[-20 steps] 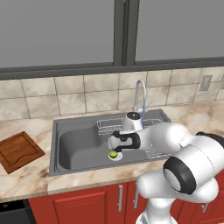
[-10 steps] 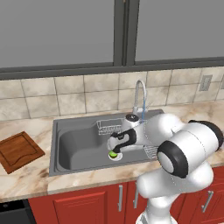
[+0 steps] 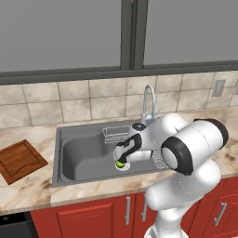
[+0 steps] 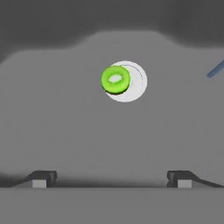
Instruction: Pick the kiwi from the sink and place it on the cutting board to airdry. Then turn off the sink faucet.
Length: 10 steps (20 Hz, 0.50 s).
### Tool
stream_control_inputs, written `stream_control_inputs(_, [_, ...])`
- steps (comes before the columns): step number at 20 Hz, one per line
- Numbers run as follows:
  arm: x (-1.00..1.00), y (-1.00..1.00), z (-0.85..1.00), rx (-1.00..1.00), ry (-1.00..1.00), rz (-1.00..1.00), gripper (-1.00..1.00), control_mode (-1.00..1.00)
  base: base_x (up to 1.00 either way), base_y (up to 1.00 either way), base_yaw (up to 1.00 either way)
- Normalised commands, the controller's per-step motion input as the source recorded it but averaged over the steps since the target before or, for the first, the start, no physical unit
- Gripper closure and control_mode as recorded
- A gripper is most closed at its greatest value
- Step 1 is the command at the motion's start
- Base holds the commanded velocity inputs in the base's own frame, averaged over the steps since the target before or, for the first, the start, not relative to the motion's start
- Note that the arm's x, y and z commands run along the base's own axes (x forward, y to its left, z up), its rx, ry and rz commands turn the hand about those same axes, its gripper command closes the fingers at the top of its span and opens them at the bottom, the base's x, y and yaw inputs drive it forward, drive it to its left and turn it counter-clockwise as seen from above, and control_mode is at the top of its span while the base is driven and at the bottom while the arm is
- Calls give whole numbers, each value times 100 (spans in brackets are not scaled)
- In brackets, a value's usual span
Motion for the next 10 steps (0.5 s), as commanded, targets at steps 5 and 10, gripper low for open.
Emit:
stream_control_inputs(5, [13,0,-14,0,0,0,-100,-100,0,0,0])
stream_control_inputs(10, [17,2,-15,0,1,0,-100,-100,0,0,0])
